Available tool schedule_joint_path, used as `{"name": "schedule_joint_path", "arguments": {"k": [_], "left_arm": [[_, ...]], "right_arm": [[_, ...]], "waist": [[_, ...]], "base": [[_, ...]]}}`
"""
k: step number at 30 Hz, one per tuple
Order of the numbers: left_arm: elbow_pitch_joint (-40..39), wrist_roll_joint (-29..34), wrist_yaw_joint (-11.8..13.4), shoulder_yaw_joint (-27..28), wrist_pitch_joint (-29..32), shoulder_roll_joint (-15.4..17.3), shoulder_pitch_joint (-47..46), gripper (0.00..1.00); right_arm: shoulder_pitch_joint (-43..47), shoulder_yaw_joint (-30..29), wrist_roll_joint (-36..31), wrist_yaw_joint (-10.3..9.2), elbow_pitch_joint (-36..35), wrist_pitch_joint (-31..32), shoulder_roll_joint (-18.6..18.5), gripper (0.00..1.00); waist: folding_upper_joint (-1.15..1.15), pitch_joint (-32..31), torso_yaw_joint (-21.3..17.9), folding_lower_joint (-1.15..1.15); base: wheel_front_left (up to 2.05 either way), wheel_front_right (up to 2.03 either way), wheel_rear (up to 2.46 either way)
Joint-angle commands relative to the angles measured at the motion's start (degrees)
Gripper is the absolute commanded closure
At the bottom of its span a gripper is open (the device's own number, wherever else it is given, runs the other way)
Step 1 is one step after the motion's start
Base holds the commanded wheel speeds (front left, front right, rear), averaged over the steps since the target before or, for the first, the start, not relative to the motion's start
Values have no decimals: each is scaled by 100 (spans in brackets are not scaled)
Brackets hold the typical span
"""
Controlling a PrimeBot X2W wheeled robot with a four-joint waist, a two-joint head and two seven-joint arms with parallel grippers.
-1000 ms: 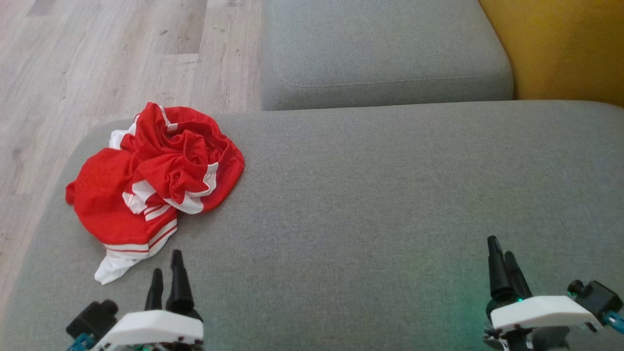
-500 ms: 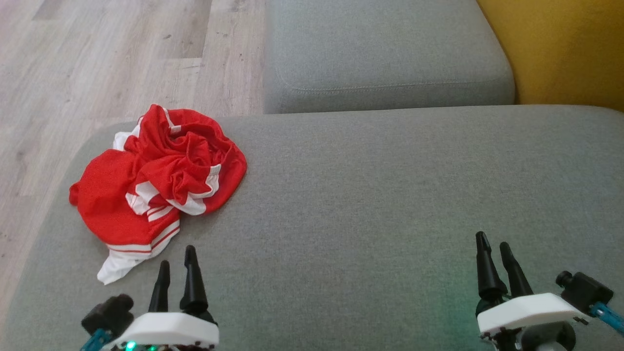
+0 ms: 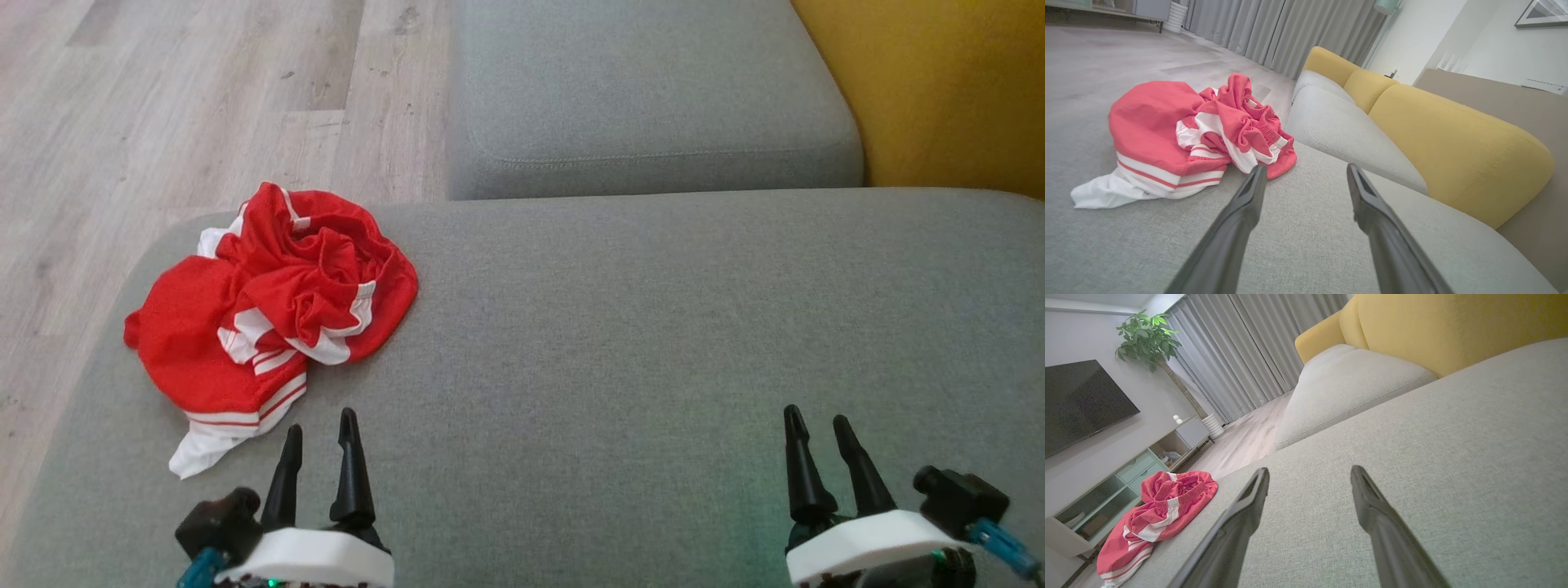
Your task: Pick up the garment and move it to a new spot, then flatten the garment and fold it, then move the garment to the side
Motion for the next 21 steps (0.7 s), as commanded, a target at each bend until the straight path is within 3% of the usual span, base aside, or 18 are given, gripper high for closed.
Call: {"name": "schedule_joint_path", "arguments": {"k": [1,21], "left_arm": [[-238,194,43,80,-74,25,-160,0],[-274,1529,238,-250,-431,31,-87,0]], "right_arm": [[-185,133,-202,31,-240,-92,-41,0],[-60,178,-1763,39,-374,-448,-49,0]], "waist": [[0,-11,1,0],[0,-150,27,0]], "base": [[0,0,0],[0,0,0]]}}
